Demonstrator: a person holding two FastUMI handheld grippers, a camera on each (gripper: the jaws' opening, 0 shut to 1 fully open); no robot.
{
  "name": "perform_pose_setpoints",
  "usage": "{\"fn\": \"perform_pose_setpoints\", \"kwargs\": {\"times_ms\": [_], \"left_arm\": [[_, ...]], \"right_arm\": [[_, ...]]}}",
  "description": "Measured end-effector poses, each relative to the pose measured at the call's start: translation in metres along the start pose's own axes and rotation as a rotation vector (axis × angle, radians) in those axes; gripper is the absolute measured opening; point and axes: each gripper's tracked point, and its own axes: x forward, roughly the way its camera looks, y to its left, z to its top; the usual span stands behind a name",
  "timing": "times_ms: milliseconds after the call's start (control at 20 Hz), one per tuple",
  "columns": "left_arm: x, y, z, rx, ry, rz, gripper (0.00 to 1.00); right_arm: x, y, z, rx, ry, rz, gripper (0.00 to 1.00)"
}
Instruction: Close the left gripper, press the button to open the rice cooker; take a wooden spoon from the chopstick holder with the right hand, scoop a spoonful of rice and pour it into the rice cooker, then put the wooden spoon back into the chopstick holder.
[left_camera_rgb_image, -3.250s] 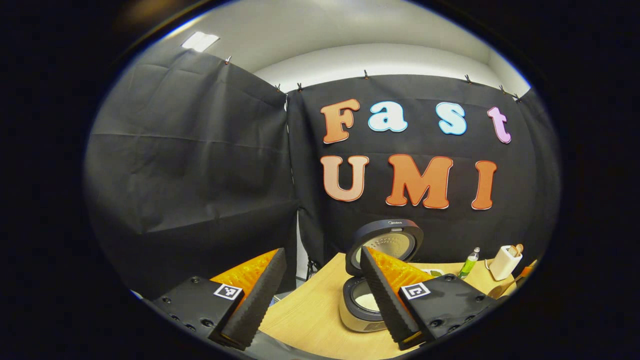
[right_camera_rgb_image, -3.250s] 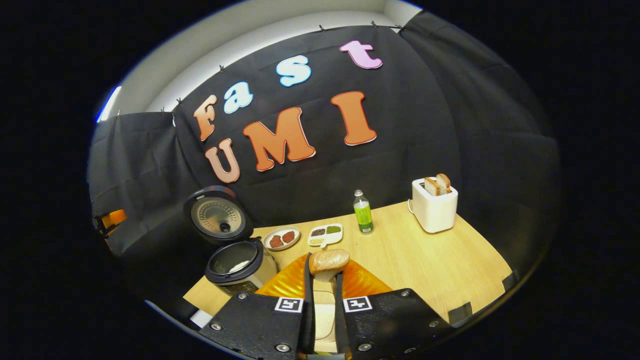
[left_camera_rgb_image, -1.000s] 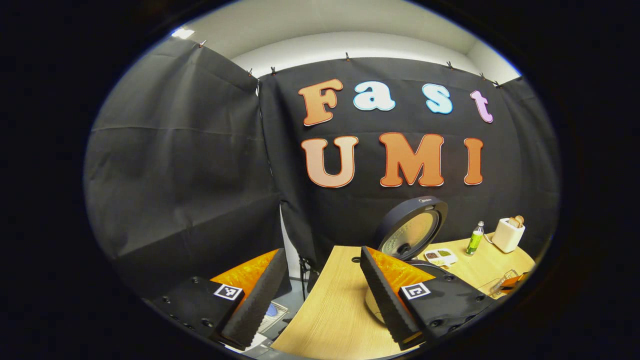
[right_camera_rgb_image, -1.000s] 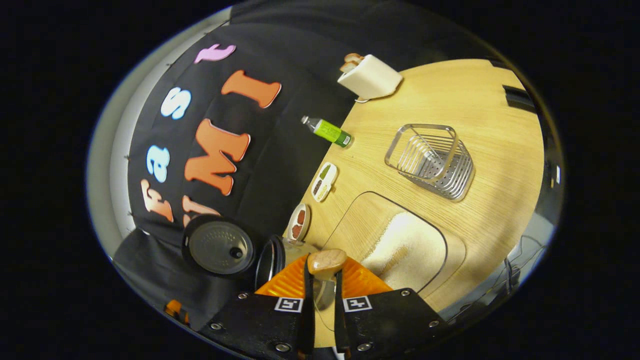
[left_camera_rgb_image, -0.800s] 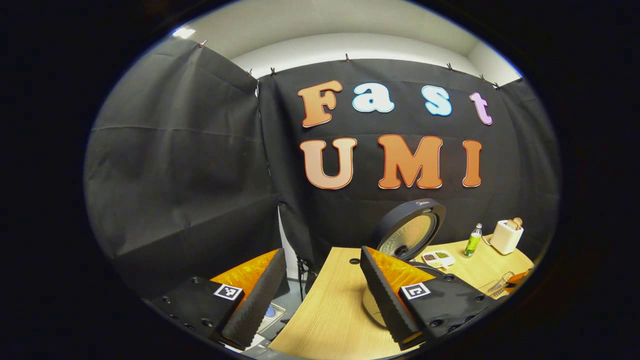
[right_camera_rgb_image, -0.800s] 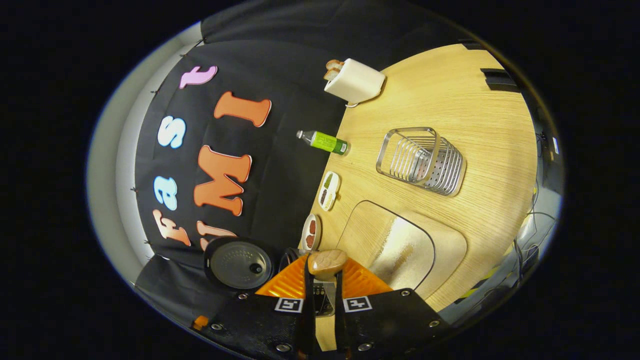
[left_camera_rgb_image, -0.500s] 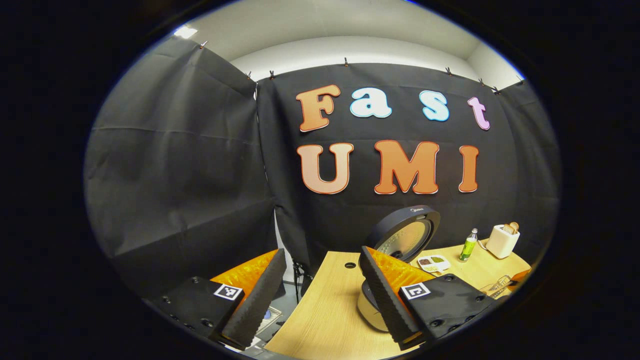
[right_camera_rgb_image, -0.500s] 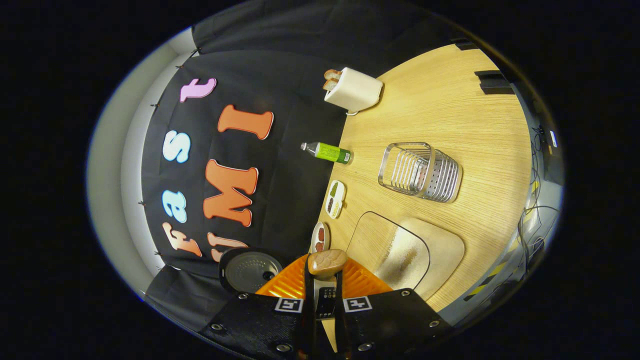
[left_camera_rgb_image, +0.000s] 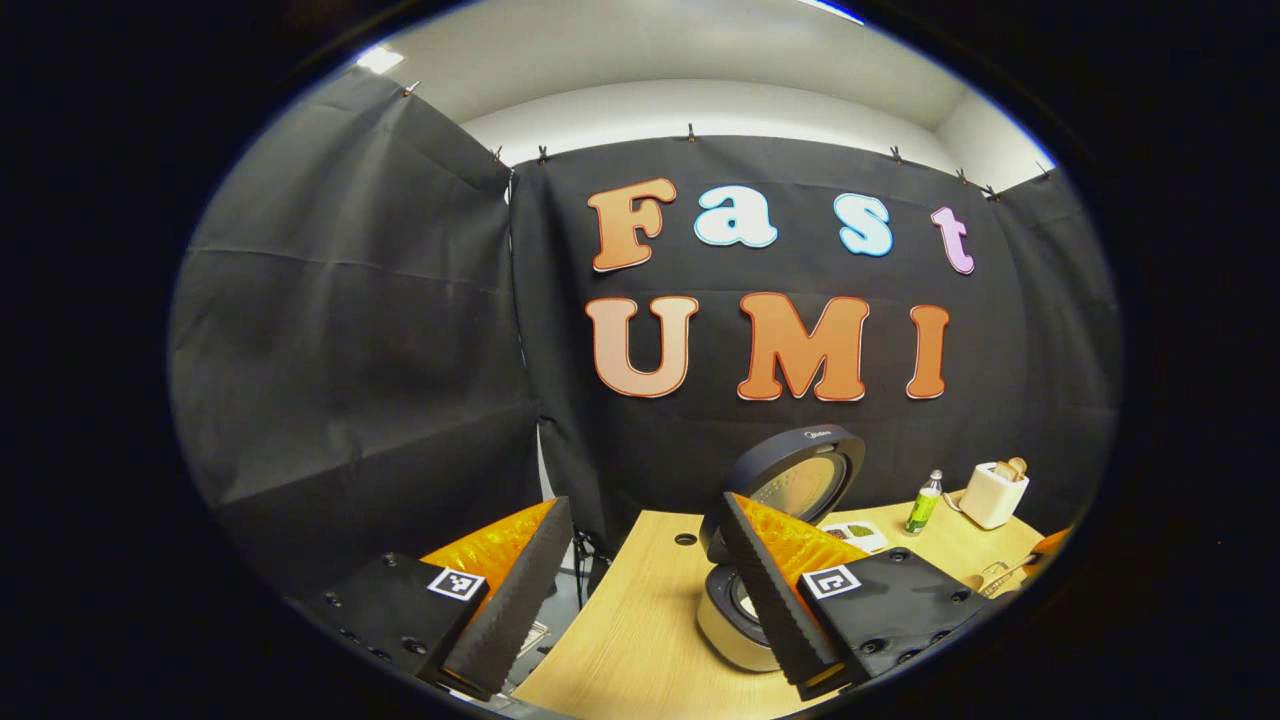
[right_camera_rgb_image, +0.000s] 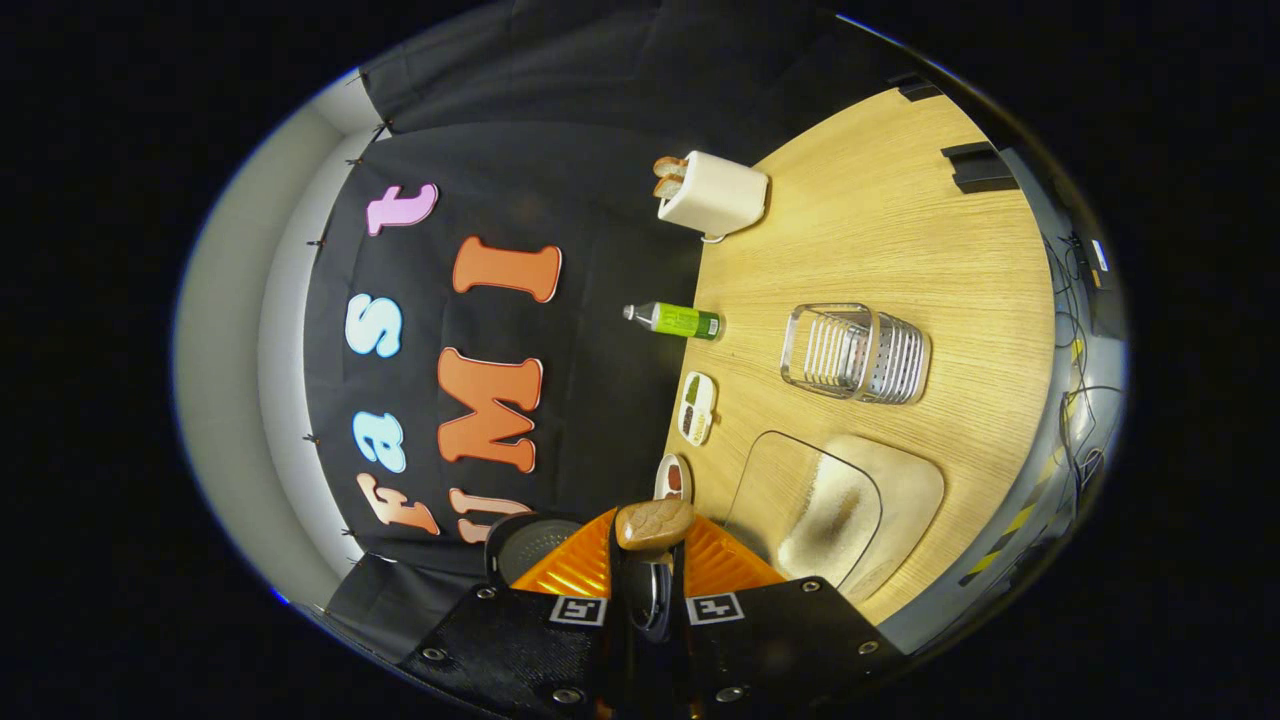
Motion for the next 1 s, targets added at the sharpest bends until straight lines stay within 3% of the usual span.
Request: {"fn": "perform_pose_setpoints", "kwargs": {"times_ms": [450,1000], "left_arm": [[-0.003,0.0,-0.005,-0.019,0.004,-0.002,0.97],[-0.015,-0.003,-0.014,-0.035,0.02,-0.02,0.97]], "right_arm": [[0.005,0.057,-0.001,0.017,0.012,0.045,0.15],[0.053,0.116,-0.034,-0.043,0.085,0.092,0.15]]}}
